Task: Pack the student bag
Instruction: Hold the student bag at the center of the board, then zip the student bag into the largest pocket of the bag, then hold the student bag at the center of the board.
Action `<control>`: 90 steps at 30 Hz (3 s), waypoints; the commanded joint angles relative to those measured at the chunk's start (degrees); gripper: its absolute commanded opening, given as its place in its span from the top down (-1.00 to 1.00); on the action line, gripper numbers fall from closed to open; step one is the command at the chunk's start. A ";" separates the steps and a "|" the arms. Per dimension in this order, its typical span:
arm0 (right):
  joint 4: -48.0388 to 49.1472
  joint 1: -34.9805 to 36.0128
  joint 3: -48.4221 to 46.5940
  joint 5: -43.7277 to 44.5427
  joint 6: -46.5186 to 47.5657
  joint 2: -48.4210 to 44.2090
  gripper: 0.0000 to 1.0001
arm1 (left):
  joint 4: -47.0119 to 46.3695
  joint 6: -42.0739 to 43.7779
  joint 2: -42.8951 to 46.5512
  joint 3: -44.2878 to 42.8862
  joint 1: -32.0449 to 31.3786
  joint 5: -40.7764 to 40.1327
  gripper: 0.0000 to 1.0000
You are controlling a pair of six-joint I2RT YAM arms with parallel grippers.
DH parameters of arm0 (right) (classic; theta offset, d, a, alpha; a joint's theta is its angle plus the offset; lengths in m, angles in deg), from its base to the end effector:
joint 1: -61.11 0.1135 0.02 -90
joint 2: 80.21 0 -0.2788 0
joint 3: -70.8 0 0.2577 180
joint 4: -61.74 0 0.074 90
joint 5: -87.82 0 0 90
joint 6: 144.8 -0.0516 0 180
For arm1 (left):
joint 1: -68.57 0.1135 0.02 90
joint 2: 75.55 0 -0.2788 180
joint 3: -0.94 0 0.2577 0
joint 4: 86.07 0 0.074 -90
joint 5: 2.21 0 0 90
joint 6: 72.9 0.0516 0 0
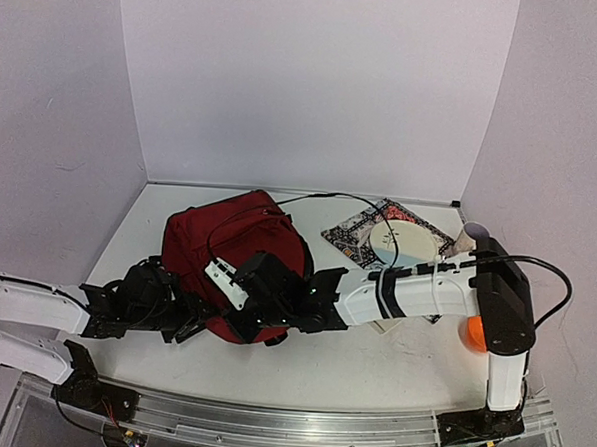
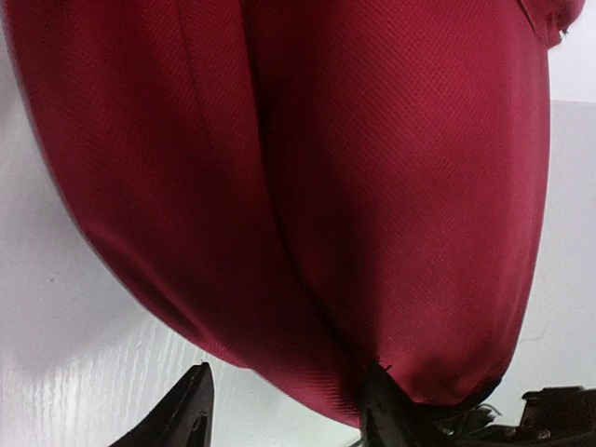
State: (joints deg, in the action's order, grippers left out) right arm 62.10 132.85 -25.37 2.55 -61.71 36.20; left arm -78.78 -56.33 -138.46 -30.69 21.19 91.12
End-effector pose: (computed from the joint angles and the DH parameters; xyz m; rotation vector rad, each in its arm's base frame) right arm 0.1619 0.4770 0.2314 -1.0274 1.7266 0.8290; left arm 0.1409 -0.1576 0.1497 -0.5355 2.4720 -1.0954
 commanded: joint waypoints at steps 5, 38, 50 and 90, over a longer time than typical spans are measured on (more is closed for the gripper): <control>1.19 0.27 2.90 1.59 0.00 -5.39 1.00 | -7.07 -0.03 -2.65 -3.34 -1.54 -4.90 0.81; 2.19 -4.17 10.62 2.04 -1.19 -13.71 1.00 | 36.74 16.90 14.71 -11.25 10.82 -38.96 1.00; 4.33 -3.88 7.18 5.12 -1.49 -11.51 1.00 | 26.49 37.16 14.23 -16.50 7.44 -19.77 -0.19; 8.47 -9.82 14.64 1.91 -9.02 -15.51 1.00 | 15.28 62.71 -9.45 -28.39 -18.91 -20.24 -0.64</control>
State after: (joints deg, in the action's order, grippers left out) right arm 68.01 123.77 -12.03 5.94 -69.00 24.40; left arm -57.32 1.05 -145.69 -58.17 2.92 70.12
